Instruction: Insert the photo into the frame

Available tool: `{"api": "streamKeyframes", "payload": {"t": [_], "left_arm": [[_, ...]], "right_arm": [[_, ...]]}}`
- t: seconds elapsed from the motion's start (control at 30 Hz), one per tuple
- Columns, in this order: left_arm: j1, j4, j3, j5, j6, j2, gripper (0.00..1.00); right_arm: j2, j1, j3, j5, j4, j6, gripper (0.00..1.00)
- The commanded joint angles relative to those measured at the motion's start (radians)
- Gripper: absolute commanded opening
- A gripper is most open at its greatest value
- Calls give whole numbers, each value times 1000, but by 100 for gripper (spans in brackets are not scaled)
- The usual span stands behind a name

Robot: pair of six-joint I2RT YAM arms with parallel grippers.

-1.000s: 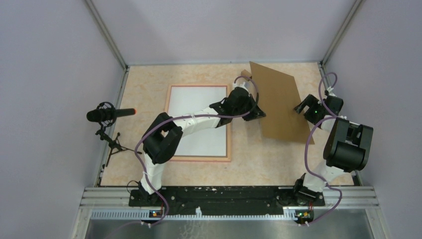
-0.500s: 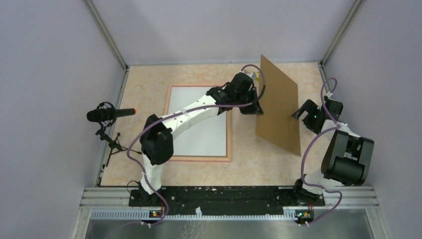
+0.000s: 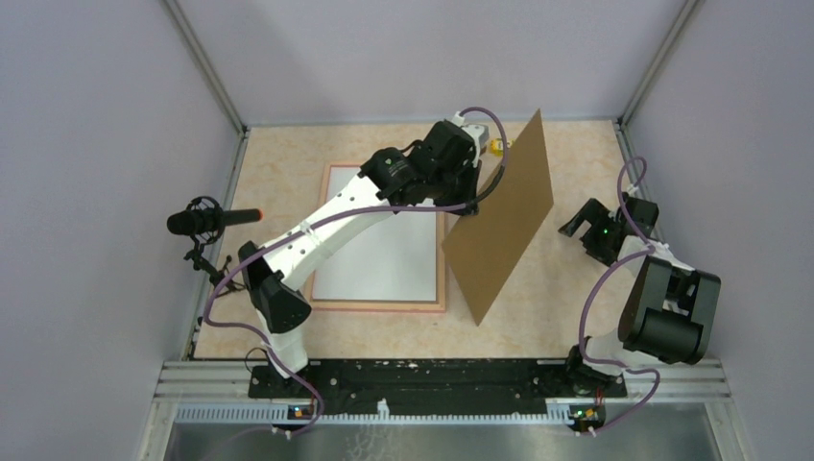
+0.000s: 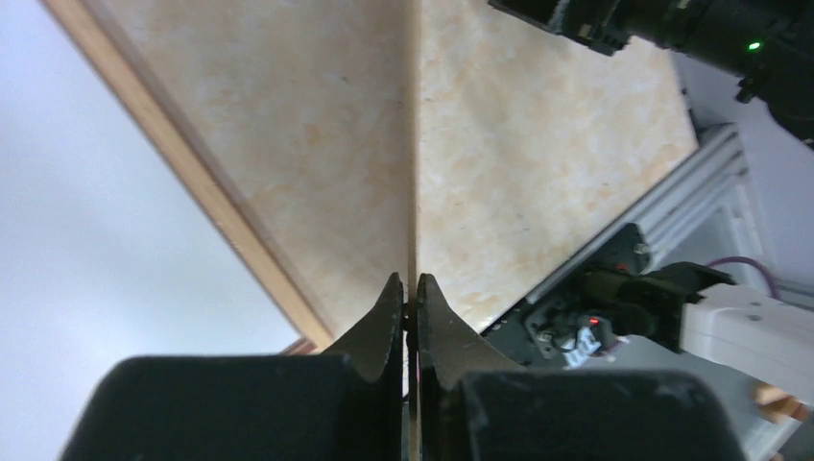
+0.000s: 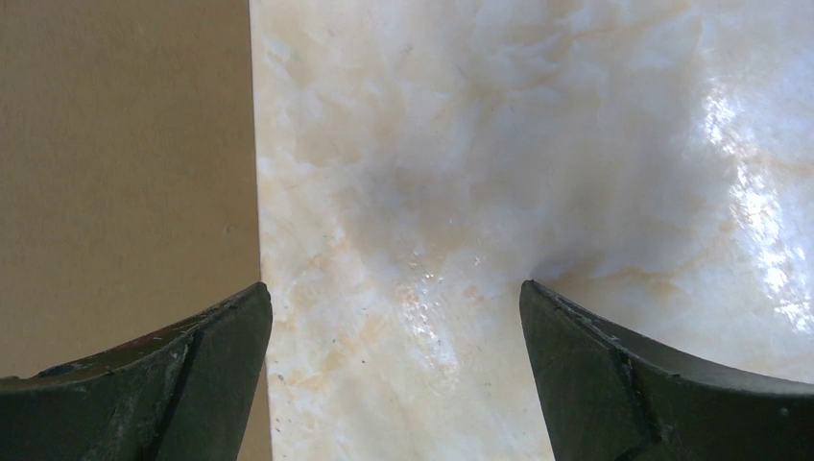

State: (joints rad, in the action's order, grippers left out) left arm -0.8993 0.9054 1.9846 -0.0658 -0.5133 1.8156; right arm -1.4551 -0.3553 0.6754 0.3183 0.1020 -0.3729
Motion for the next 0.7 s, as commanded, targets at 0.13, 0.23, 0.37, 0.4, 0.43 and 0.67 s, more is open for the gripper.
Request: {"api": "streamKeyframes", "payload": {"t": [0.13, 0.23, 0.37, 0.4, 0.43, 0.67], "left_arm": [[-59, 76, 168, 135, 77, -31, 0], [-59, 83, 164, 131, 60, -25, 0], [-67, 73, 135, 85, 52, -5, 0], [-70, 67, 125, 80, 50, -4, 0], [-74, 56, 116, 73, 49, -3, 0], [-97, 11, 82, 71, 48, -6, 0]], "right_arm": [[-48, 8, 11, 37, -28, -15, 99], [-46, 9, 9, 42, -29, -17, 99], [-40, 7, 7, 41, -29, -20, 99], [-37, 8, 5, 46, -33, -27, 99], [-34, 8, 2, 58, -39, -36, 99], [72, 18, -2, 141, 1, -158, 99]]}}
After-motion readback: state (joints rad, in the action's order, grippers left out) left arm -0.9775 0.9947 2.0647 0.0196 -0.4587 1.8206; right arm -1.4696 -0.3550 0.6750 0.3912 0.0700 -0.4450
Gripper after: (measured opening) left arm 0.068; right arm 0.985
